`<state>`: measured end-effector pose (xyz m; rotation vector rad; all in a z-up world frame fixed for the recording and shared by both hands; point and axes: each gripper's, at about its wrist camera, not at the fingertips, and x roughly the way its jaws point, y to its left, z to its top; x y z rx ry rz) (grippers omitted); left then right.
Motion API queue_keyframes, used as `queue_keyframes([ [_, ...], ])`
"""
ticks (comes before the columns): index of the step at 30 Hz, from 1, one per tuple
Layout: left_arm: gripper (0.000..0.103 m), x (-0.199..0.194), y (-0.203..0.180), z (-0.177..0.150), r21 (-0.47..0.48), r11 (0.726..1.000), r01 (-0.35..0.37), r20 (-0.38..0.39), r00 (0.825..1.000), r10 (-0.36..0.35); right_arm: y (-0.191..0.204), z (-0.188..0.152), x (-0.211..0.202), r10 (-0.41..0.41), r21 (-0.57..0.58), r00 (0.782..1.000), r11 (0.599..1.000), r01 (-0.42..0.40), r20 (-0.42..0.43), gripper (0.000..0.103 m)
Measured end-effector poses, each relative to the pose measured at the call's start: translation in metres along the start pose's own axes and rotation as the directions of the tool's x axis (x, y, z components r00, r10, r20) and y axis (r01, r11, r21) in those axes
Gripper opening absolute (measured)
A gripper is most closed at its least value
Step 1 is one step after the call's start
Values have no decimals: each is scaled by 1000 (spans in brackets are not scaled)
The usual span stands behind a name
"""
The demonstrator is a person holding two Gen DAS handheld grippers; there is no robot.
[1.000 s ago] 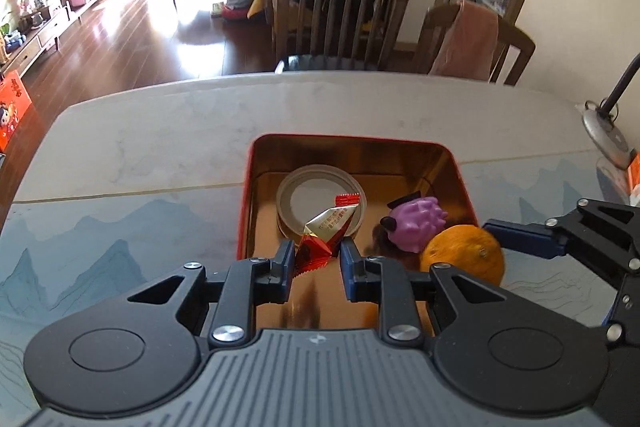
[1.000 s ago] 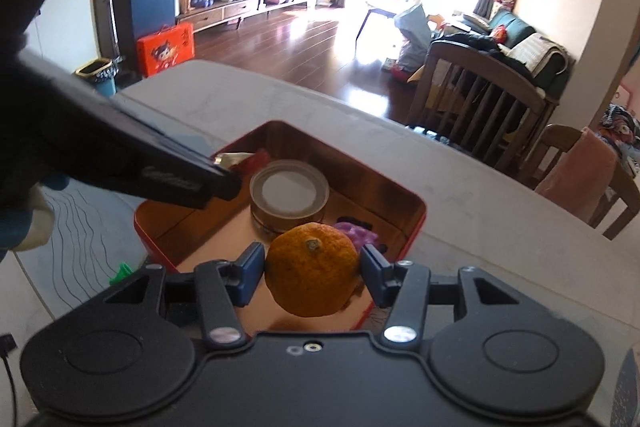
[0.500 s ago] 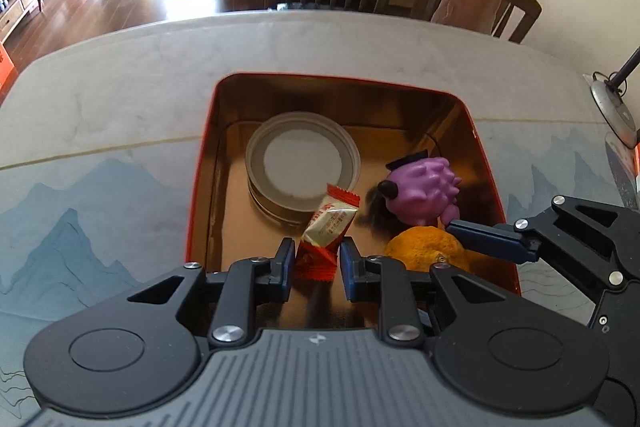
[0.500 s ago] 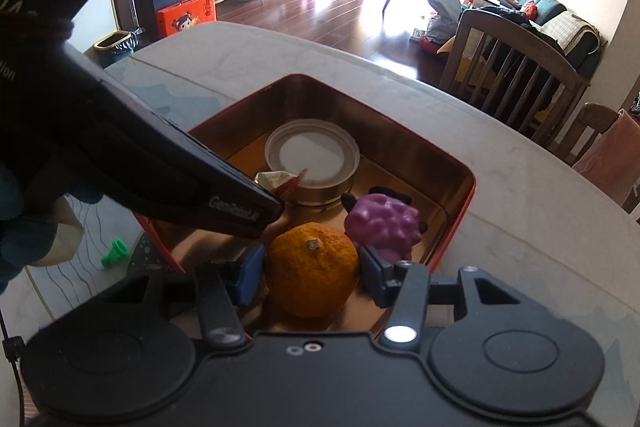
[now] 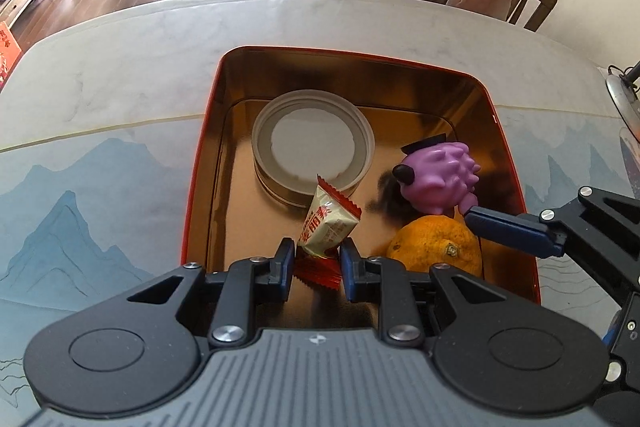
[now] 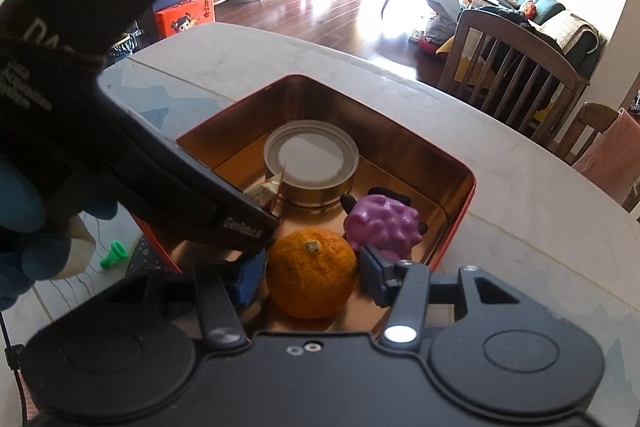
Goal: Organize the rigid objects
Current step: 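Lower the candy and orange into the red tin and open both grippers, then move both tools back toward the remaining items beside the tin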
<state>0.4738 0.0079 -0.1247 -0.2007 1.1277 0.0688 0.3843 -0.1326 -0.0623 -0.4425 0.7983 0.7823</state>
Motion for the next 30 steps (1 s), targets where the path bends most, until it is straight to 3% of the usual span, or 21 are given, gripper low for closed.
queue_keyframes([
  [8, 26, -18, -2, -1, 4, 1000, 1, 39, 999, -1, 2, 1, -21, -27, 2, 999, 1000, 27, 27, 57],
  [11, 32, -28, -1, -3, 5, 1000, 7, 69, 998, -8, 1, 0, -33, -35, 16, 998, 999, 34, 48, 60],
  [13, 45, -37, -1, -5, 5, 1000, 6, 88, 996, -6, 2, 0, -42, -45, 19, 997, 999, 44, 60, 60],
  [15, 51, -47, -1, -9, 9, 1000, 3, 117, 993, -4, 3, 0, -51, -53, 26, 996, 998, 51, 73, 62],
  [30, 56, -126, 9, -52, 47, 999, 8, 258, 966, -20, 21, -9, -126, -79, 97, 982, 993, 63, 172, 78],
])
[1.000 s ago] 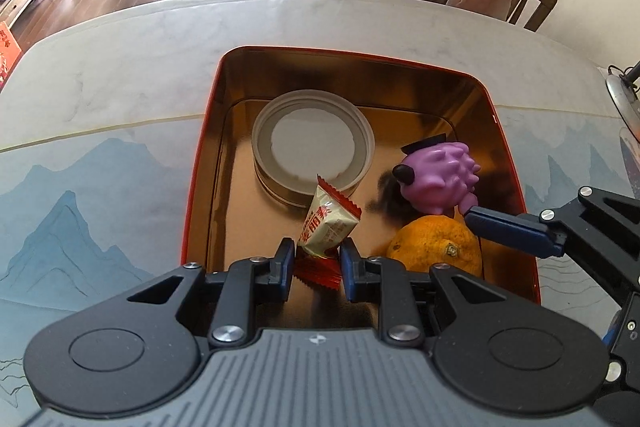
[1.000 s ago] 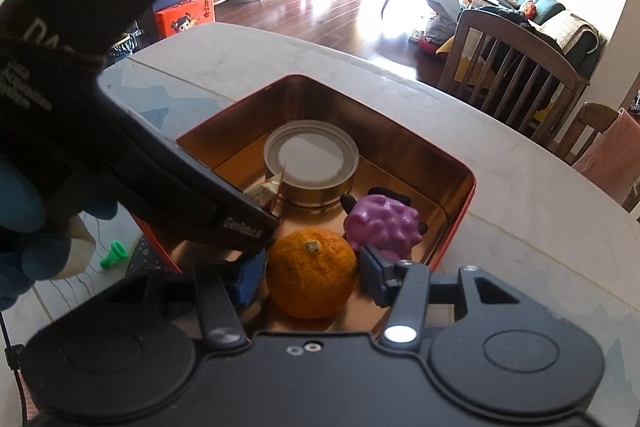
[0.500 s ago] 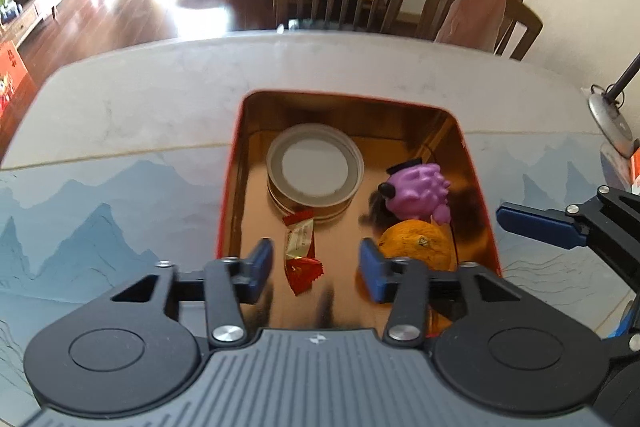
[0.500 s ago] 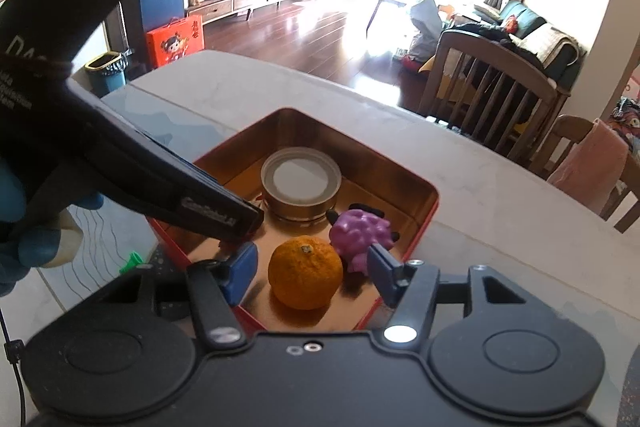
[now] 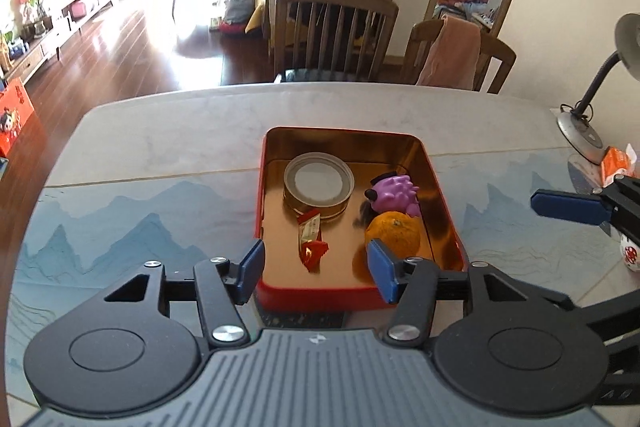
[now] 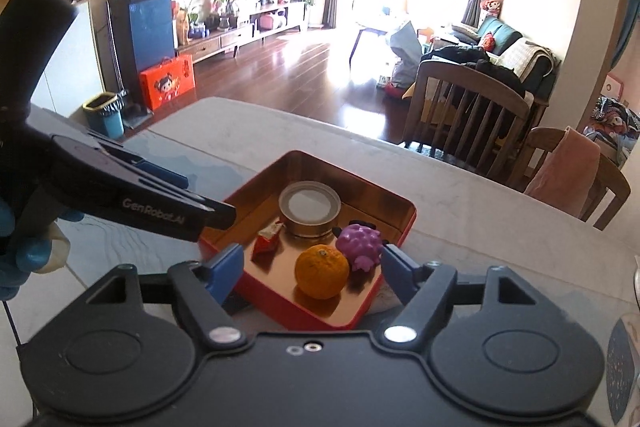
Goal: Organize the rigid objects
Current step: 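Move both tools back toward the remaining items beside the tin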
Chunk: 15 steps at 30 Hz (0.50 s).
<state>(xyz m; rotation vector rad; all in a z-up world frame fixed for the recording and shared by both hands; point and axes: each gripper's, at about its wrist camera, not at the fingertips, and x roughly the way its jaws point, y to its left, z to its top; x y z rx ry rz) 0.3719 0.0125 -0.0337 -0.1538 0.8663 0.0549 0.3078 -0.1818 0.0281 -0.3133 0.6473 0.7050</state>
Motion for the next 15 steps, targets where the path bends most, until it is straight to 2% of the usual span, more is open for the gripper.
queue_keyframes([
  [11, 69, -54, 2, -28, 25, 999, 34, 73, 997, -35, 14, -15, -37, -10, 82, 999, 997, 7, 38, 92],
  [15, 80, -67, 4, -44, 36, 998, 52, 92, 994, -55, 21, -28, -41, -14, 114, 999, 993, 11, 29, 100],
])
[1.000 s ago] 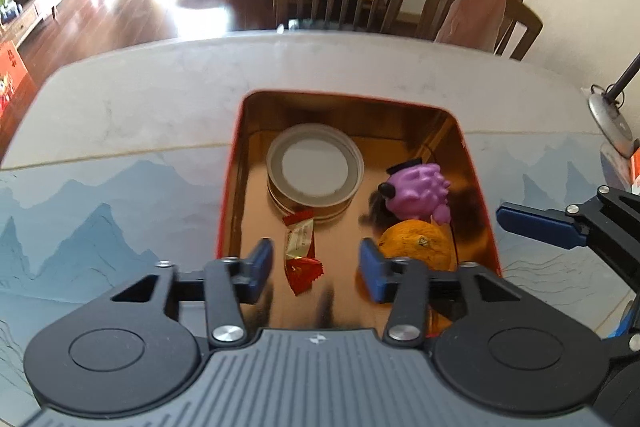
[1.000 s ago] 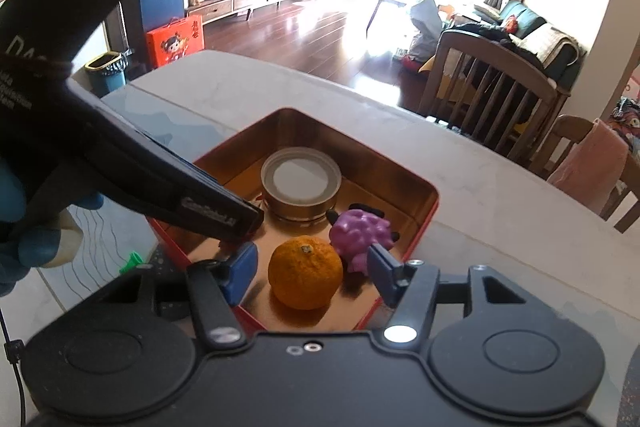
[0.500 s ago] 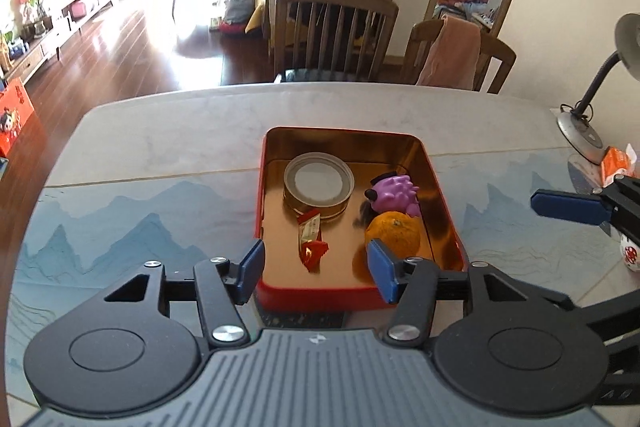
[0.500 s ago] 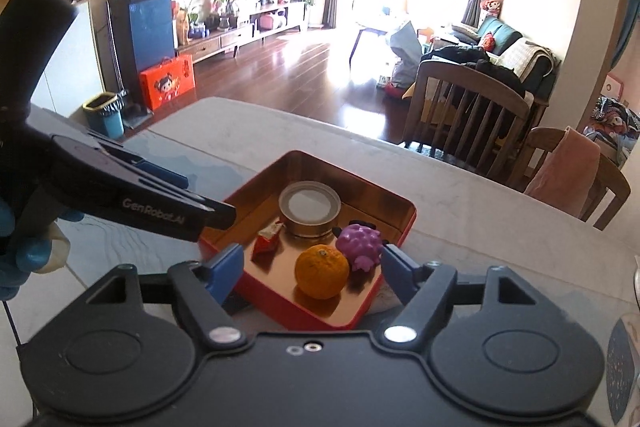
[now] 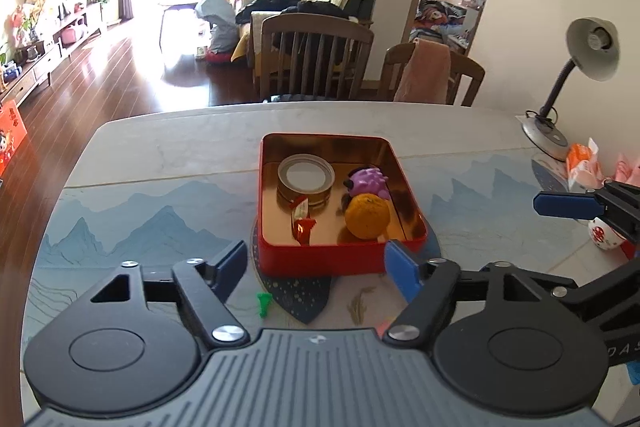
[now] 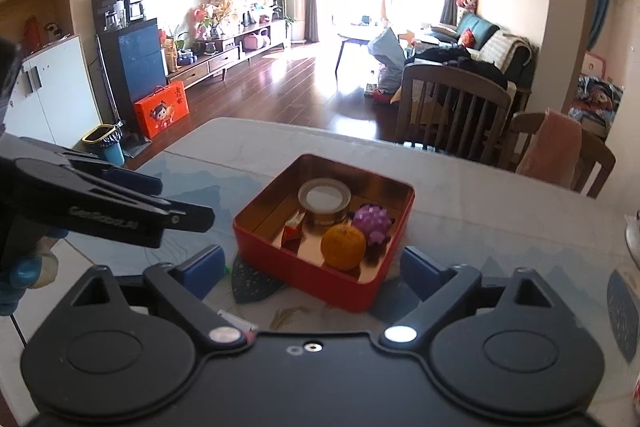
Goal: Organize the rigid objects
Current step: 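Move both tools back toward the remaining items beside the tin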
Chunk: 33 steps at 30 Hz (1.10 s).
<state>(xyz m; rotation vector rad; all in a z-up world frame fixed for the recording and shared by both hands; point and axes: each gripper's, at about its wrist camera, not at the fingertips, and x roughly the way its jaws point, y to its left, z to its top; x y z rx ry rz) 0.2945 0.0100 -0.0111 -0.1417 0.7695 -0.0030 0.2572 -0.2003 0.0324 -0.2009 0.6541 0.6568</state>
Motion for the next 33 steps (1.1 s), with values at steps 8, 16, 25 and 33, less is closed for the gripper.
queue_keyframes([
  [8, 83, -20, 1, -34, 26, 1000, 16, 6, 1000, -16, 11, -29, 1, -1, 73, 999, 997, 4, -40, 103],
  [16, 95, -25, 7, -75, 21, 1000, 20, -39, 999, -19, 19, -60, 12, -28, 138, 994, 990, 42, -105, 103],
  [25, 103, -11, 9, -118, 49, 999, 4, -99, 995, 0, 24, -86, 30, -47, 159, 982, 984, 76, -182, 102],
  [33, 102, 14, 9, -153, 55, 998, -32, -178, 983, 41, 29, -104, 46, -49, 168, 965, 981, 94, -256, 100],
])
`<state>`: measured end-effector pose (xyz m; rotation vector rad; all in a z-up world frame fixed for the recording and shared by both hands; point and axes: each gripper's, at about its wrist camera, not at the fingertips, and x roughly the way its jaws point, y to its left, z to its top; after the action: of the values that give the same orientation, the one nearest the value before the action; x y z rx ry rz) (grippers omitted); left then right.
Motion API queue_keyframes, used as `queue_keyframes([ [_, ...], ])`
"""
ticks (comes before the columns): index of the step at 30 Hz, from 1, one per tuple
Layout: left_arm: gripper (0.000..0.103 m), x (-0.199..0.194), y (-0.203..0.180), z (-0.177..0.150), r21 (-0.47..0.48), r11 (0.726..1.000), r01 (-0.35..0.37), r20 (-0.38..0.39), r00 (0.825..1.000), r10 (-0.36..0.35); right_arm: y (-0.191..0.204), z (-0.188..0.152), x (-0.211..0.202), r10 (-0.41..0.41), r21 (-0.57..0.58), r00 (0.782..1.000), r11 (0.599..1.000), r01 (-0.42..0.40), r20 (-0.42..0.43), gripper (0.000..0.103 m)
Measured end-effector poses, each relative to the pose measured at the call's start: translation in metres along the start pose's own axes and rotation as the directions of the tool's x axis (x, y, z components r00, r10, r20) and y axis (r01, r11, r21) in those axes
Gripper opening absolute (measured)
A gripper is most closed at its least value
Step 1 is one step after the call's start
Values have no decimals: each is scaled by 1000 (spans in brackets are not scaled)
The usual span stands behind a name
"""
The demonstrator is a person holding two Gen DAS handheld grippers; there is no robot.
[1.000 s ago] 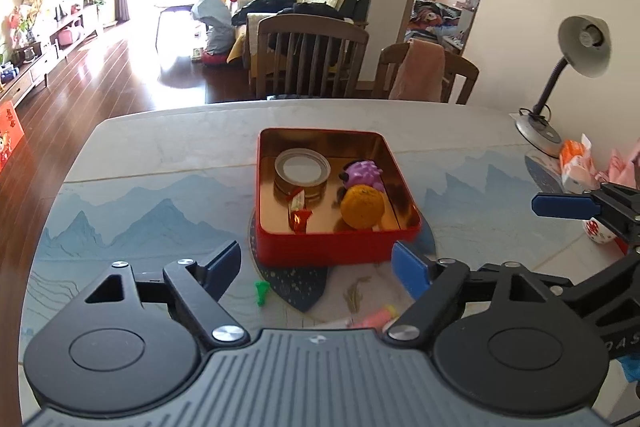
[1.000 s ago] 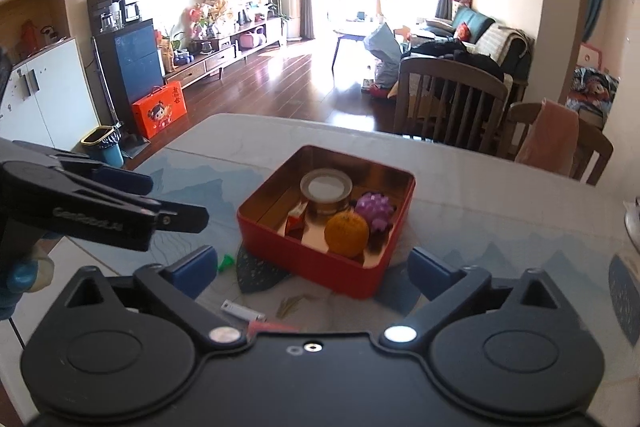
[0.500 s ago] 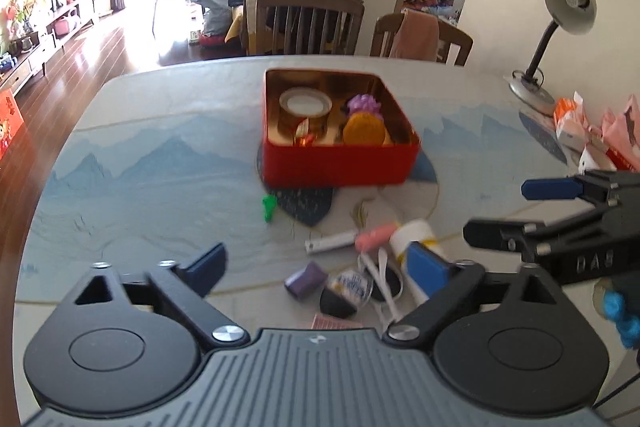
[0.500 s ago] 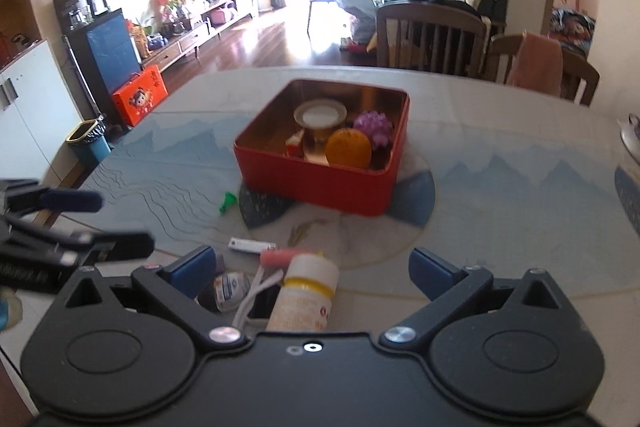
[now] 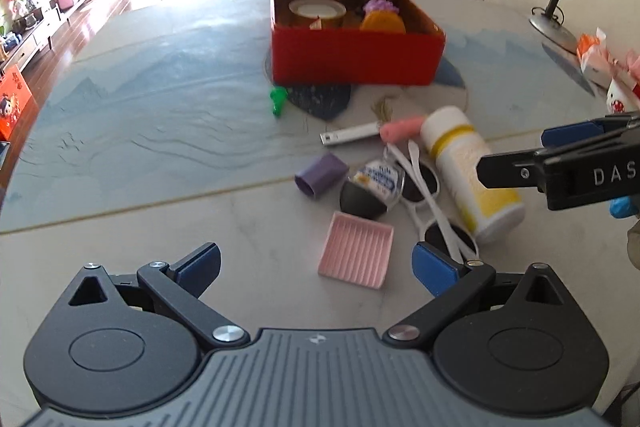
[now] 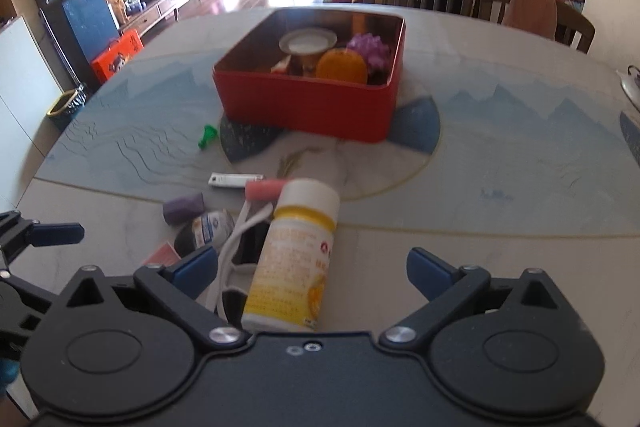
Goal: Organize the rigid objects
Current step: 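Move both tools back toward the remaining items beside the tin, then grasp the pink soap dish with the left gripper while the right gripper grasps the vitamin bottle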
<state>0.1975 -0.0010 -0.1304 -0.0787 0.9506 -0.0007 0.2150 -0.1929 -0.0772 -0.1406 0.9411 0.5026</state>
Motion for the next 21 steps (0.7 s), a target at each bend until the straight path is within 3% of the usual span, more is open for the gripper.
queue_keyframes([
  [3, 102, 6, -6, -5, 37, 999, 28, -6, 1000, -27, 4, -1, 7, 9, -7, 1000, 1000, -9, -23, 98],
  [6, 102, 11, -14, -9, 78, 997, -2, 2, 1000, 2, 6, -3, 12, 19, -6, 999, 1000, -19, -35, 94],
  [17, 102, 23, -11, -10, 59, 997, -44, -17, 999, 45, 7, -1, 22, 36, -5, 998, 999, -36, -59, 83],
  [21, 98, 24, -14, -8, 65, 997, -43, -12, 999, 44, 8, 0, 25, 37, -11, 997, 999, -38, -65, 73],
])
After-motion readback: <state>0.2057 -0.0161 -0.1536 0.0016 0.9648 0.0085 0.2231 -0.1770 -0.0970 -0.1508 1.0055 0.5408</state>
